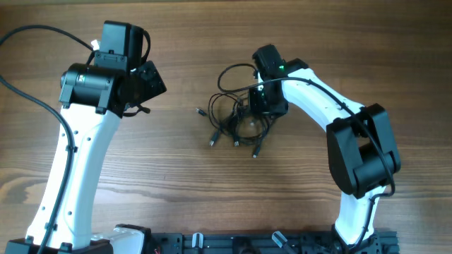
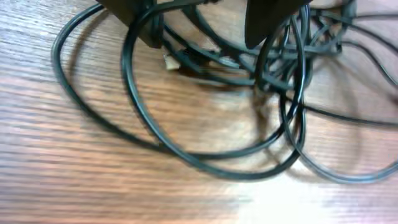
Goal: Untangle cables
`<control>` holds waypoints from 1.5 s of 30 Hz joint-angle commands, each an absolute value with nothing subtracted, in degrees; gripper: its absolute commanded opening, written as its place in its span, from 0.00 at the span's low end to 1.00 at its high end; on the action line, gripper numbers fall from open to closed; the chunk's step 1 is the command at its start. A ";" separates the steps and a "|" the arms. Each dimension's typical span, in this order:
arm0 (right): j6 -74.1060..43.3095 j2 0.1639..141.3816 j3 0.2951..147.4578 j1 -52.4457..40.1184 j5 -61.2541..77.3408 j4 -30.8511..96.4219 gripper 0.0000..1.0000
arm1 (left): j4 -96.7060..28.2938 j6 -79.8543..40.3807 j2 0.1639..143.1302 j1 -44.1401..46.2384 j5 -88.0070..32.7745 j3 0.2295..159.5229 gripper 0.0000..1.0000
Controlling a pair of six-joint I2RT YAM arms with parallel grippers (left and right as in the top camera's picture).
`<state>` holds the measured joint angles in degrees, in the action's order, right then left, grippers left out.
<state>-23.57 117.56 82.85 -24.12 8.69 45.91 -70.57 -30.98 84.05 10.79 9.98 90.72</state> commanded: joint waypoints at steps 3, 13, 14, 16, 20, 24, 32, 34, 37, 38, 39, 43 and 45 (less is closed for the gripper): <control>-30.63 118.69 82.89 -24.25 1.06 44.47 0.36 | -70.57 -31.77 83.13 10.63 9.67 91.09 0.69; -22.20 118.72 82.83 -24.27 8.34 43.13 0.34 | -70.61 -31.77 83.13 10.63 9.21 91.09 0.69; -20.88 118.72 82.83 -24.27 8.40 42.24 0.34 | -70.59 -31.77 83.13 10.63 9.19 91.09 0.69; -17.78 118.72 82.83 -24.27 8.40 41.15 0.33 | -70.61 -31.77 83.13 10.63 8.88 91.09 0.69; -13.52 118.72 82.83 -24.27 9.04 45.63 0.33 | -70.59 -31.77 83.13 10.63 8.78 91.09 0.69; -13.54 118.72 82.78 -24.27 9.04 46.59 0.13 | -70.59 -31.77 83.13 10.63 8.78 91.09 0.69; -13.47 118.72 82.78 -24.27 20.64 42.48 0.04 | -70.63 -31.75 83.13 10.63 7.94 91.09 0.69; -13.41 118.61 83.33 -24.14 20.64 42.35 0.04 | -70.59 -31.77 83.13 10.63 7.92 91.09 0.69; -11.66 116.14 88.14 -24.10 21.82 44.18 0.04 | -70.59 -31.75 83.15 10.63 7.92 91.09 0.69; -10.17 113.67 90.91 -24.10 23.24 44.77 0.04 | -70.63 -31.66 83.13 10.66 7.57 91.09 0.69; -9.52 110.72 94.35 -24.10 23.20 45.84 0.04 | -70.39 -28.82 83.15 10.63 4.86 91.09 0.69; -7.46 99.26 101.60 -24.10 22.31 46.15 0.04 | -69.21 -22.26 83.15 10.66 -3.20 91.09 0.57; -7.46 93.25 103.04 -24.08 21.89 45.89 0.04 | -68.99 -22.26 83.15 10.63 -3.20 91.09 0.55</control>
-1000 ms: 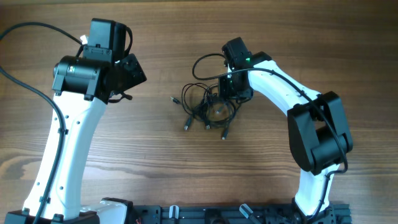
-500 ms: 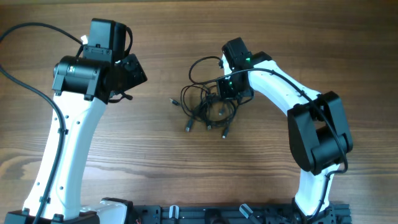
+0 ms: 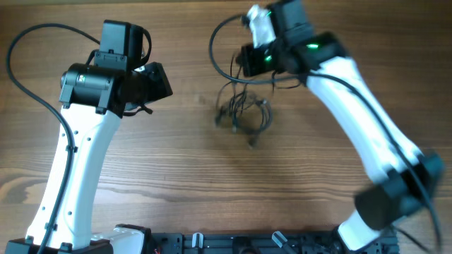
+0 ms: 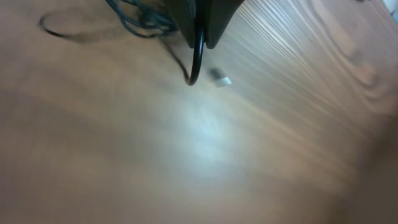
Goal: Untangle cables
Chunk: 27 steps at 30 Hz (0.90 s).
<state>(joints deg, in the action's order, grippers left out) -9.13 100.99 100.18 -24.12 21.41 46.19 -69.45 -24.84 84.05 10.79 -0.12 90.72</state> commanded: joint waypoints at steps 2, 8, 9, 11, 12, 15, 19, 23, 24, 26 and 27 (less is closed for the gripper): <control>-7.62 88.66 103.35 -24.10 21.91 45.04 0.04 | -68.45 -22.28 83.15 10.63 -3.20 91.09 0.54; -7.62 77.12 103.35 -24.10 21.85 43.24 0.04 | -63.77 -22.65 83.24 10.81 -8.78 91.09 0.38; -7.66 76.58 103.35 -24.10 21.19 44.21 0.04 | -63.61 -22.68 83.24 10.81 -8.75 91.09 0.33; -7.70 76.23 103.35 -24.10 15.11 48.18 0.04 | -63.68 -22.68 83.24 10.81 -8.73 91.09 0.24; -7.97 76.29 103.33 -24.10 8.97 51.62 0.04 | -63.79 -22.65 83.24 10.81 -8.71 91.09 0.23; -14.28 76.23 103.28 -24.08 -11.42 59.40 0.04 | -63.79 -22.65 83.24 10.81 -7.86 91.09 0.31; -17.39 76.53 103.11 -24.08 -13.39 62.89 0.88 | -63.57 -22.61 83.24 10.81 -8.95 91.09 0.65; -23.44 80.97 99.35 -24.10 -12.21 67.11 0.99 | -61.60 -15.14 83.24 10.87 -18.17 91.09 0.69; -22.17 82.96 97.76 -24.10 -9.52 67.00 1.00 | -61.17 -15.14 83.24 10.85 -17.69 91.09 0.69; -15.44 88.58 95.94 -24.10 -1.21 65.60 1.00 | -60.38 -15.18 83.26 10.85 -13.76 91.09 0.69; -9.02 93.56 95.94 -24.10 4.80 63.64 1.00 | -60.47 -15.18 83.24 10.85 -11.90 91.09 0.68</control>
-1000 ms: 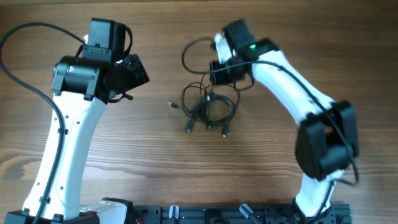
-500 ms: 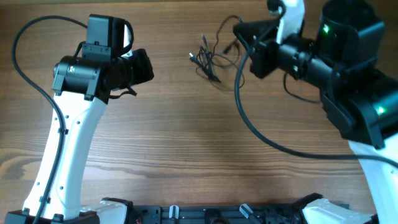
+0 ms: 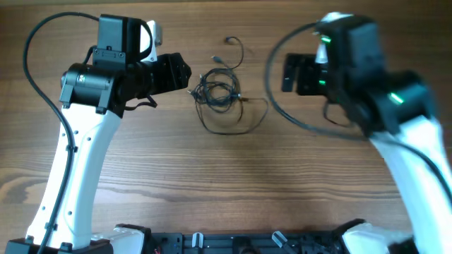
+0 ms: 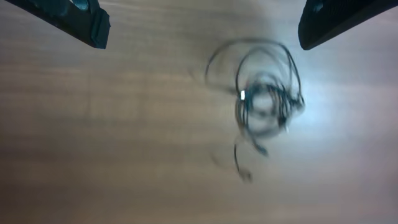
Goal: Untangle cables
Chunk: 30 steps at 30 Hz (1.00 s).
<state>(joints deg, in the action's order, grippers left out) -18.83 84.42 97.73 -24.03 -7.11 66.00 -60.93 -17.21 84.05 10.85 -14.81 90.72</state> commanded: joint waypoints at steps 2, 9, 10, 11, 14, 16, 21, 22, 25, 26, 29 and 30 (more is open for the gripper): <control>-4.58 98.06 95.94 -24.10 9.93 61.25 1.00 | -60.88 -15.18 83.24 10.85 -11.92 91.09 0.68; -3.84 116.38 95.94 -24.12 22.96 47.90 0.77 | -62.33 -15.20 83.26 10.85 -11.92 91.09 0.64; -7.60 118.13 95.94 -24.21 26.04 44.38 0.76 | -62.06 -15.25 83.26 10.85 -11.92 91.09 0.64; -10.76 119.52 95.94 -24.38 28.29 40.99 0.76 | -61.95 -15.44 83.26 10.85 -11.97 91.09 0.64; -20.73 123.07 95.94 -25.43 29.69 32.12 0.69 | -63.13 -15.40 83.26 10.85 -11.92 91.09 0.63; -23.53 123.68 95.94 -26.22 29.58 29.50 0.63 | -64.03 -15.35 83.24 10.85 -11.90 91.09 0.63; -25.50 124.73 95.92 -29.85 22.00 29.30 0.68 | -64.12 -15.38 83.24 10.85 -11.92 91.09 0.62; -25.43 125.14 95.92 -30.46 20.97 29.65 0.68 | -64.12 -15.35 83.24 10.85 -11.92 91.09 0.62; -23.29 126.91 95.92 -31.90 19.29 30.98 0.69 | -63.70 -15.49 83.24 10.85 -7.51 91.09 0.55; -22.50 127.31 95.92 -31.92 19.29 31.35 0.70 | -62.74 -17.19 83.24 10.70 -4.38 91.09 0.55; -20.86 128.09 95.88 -31.99 19.25 31.81 0.72 | -60.38 -24.03 83.24 9.69 -3.16 91.09 0.55; -20.84 128.46 95.83 -31.99 19.27 31.79 0.72 | -60.03 -24.77 83.24 9.67 -3.40 91.09 0.56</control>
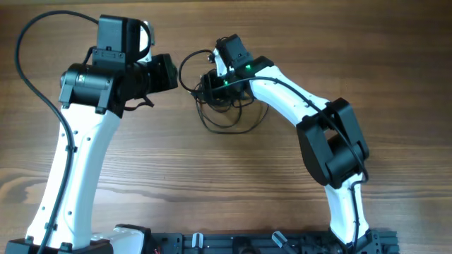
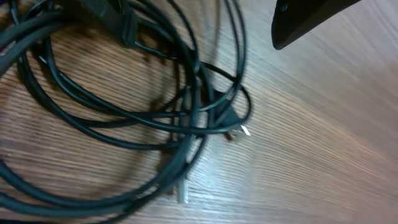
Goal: Untangle cables
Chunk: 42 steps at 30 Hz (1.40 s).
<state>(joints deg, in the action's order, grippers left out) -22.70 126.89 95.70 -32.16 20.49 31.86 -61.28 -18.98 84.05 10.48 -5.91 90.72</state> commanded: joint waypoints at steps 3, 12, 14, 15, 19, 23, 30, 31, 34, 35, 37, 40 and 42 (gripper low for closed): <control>-20.91 129.23 95.31 -31.99 19.27 31.73 0.72 | -60.62 -24.69 83.24 9.67 -4.01 91.09 0.56; -22.61 132.99 92.49 -32.03 21.93 30.11 0.48 | -61.91 -24.69 83.22 9.74 -5.54 91.09 0.56; -22.61 132.97 92.49 -32.03 24.10 30.59 0.33 | -61.98 -24.67 83.22 9.80 -5.72 91.09 0.57; -22.46 132.97 92.49 -32.03 25.85 31.05 0.25 | -62.02 -24.64 83.22 9.80 -5.72 91.09 0.57; -20.14 132.97 92.51 -31.33 26.39 36.56 0.15 | -63.29 -24.43 83.22 9.78 -5.69 91.09 0.57; -16.84 132.86 92.64 -29.45 26.24 43.46 0.04 | -63.48 -24.43 83.22 9.78 -5.69 91.09 0.57; -8.95 122.80 101.10 -28.36 24.36 60.60 0.04 | -63.53 -24.47 83.24 9.80 -5.76 91.09 0.62; -8.88 119.61 103.02 -28.42 23.97 61.71 0.04 | -63.66 -24.47 83.24 9.85 -6.02 91.09 0.65; -8.99 108.55 106.67 -28.42 24.34 61.95 0.05 | -63.66 -24.21 83.24 9.89 -10.52 91.09 0.41; -9.02 104.97 107.31 -28.42 25.21 61.39 0.05 | -63.64 -24.23 83.24 9.89 -11.33 91.09 0.35; -9.17 99.61 108.22 -28.42 26.30 60.34 0.06 | -63.53 -24.25 83.24 9.89 -12.34 91.09 0.26; -9.61 90.50 109.82 -28.42 26.22 58.02 0.09 | -62.13 -24.27 83.24 9.89 -16.08 91.09 0.18; -9.67 86.21 110.06 -28.42 25.93 56.53 0.10 | -60.53 -24.25 83.24 9.89 -19.68 91.09 0.22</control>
<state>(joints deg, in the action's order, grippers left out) -10.17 90.50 109.10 -28.34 25.28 57.69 -62.11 -24.34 84.05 10.00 -13.43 90.72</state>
